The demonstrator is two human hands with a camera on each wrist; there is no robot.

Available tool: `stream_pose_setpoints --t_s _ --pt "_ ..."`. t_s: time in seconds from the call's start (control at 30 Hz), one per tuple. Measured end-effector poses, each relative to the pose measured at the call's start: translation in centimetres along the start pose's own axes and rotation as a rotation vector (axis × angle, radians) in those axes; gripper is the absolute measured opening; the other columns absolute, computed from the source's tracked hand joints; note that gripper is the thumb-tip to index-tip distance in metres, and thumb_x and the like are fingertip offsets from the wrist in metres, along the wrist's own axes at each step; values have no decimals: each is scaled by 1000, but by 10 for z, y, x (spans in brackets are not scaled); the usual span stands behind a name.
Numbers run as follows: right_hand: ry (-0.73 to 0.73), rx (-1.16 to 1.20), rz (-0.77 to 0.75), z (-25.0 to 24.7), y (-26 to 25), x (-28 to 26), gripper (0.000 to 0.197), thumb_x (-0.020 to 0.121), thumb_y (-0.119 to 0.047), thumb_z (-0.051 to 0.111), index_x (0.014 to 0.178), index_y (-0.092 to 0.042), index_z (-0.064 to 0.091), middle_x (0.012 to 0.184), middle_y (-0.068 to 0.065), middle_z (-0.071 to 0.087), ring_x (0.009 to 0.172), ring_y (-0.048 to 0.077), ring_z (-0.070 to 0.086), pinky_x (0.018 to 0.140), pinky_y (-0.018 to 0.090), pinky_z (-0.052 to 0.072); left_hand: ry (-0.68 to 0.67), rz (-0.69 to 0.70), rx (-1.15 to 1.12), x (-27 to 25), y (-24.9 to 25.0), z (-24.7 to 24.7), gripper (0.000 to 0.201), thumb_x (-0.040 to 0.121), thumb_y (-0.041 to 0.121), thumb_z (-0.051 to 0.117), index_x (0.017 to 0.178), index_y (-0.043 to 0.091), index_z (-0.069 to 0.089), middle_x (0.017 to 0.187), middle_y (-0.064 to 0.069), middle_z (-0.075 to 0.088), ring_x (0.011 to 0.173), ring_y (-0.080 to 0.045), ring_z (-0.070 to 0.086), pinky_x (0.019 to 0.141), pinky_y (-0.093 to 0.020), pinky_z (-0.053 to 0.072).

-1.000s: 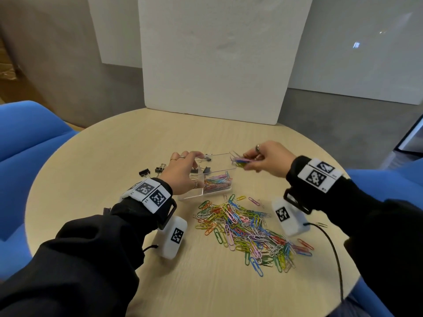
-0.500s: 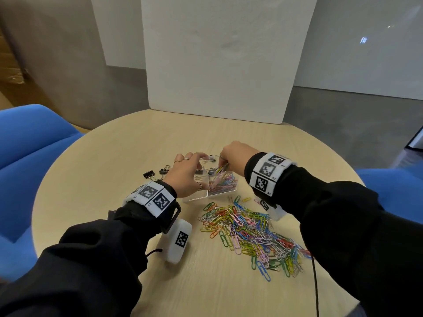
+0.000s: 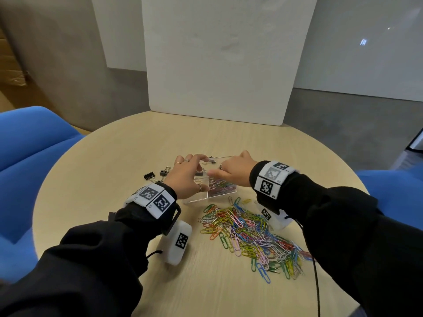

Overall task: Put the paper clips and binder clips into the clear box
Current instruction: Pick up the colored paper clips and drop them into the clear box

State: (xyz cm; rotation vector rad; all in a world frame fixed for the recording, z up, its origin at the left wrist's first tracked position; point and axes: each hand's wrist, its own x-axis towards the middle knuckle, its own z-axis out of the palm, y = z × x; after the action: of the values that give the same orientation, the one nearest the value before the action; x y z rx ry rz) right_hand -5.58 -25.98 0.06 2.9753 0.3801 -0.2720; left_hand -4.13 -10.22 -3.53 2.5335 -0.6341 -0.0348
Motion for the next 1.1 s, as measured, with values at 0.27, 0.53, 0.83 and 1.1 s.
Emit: stream_pose_setpoints --t_s 0.27,0.53,0.83,1.1 --pt "151 201 -68 -7 9 -2 61 95 -53 26 98 -13 73 84 2 70 73 13 54 88 32 36 -3 -6 4 0 0 0 74 78 30 71 139 26 29 119 -1 50 114 -20 31 92 -29 30" --pt "57 120 -43 2 -2 5 70 95 -55 18 85 -9 69 74 3 64 85 23 55 93 37 33 -6 -10 -10 0 0 0 74 79 29 71 139 26 29 120 -1 49 115 -20 30 93 -29 30" --pt "89 66 -44 6 -7 2 61 98 -49 19 54 -16 45 55 -1 42 55 12 38 84 35 35 -10 -11 -7 0 0 0 73 79 28 70 139 26 30 120 -1 48 114 -20 31 93 -29 30" --pt "311 436 -24 -1 12 -10 62 97 -48 25 83 -11 73 85 3 70 84 19 63 93 38 45 -14 -15 12 0 2 -2 74 79 30 71 139 25 29 119 0 50 113 -19 31 93 -31 31"
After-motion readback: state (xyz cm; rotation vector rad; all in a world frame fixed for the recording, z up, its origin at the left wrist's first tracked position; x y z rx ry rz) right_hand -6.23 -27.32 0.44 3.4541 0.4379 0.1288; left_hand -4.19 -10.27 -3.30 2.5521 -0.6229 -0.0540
